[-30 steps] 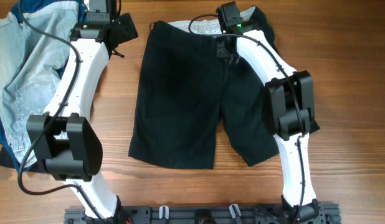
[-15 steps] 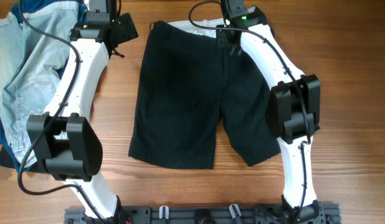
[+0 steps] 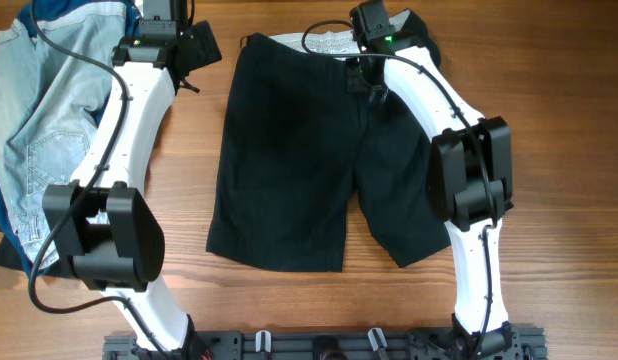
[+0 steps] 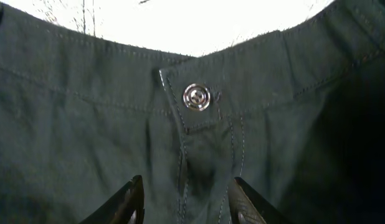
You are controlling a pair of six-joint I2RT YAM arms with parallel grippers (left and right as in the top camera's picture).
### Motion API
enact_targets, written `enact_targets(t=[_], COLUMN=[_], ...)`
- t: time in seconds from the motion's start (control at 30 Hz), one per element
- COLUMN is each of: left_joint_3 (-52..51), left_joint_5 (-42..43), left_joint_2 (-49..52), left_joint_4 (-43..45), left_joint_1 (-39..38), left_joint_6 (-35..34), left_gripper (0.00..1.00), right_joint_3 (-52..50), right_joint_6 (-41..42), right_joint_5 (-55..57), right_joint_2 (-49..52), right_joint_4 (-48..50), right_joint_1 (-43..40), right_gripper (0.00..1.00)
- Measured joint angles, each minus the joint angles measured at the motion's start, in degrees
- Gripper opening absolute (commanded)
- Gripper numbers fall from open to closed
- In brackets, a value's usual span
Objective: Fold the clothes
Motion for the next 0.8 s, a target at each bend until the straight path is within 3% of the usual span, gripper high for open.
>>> enact_targets(t=[0.13,0.8], left_joint_3=[0.0,0.0], left_joint_5=[0.0,0.0], left_joint_2=[0.0,0.0], left_joint_4=[0.0,0.0], left_joint_1=[0.0,0.0], left_joint_6=[0.0,0.0], left_gripper=[1.0,1.0], right_joint_3=[-0.9,-1.4], right_joint_6=[0.0,0.9], right_joint_5=[0.0,1.6], right_joint_2=[0.0,1.4], right_joint_4=[0.8,2.6], right_joint_1=[0.0,0.0], right_gripper=[0.34,0.37])
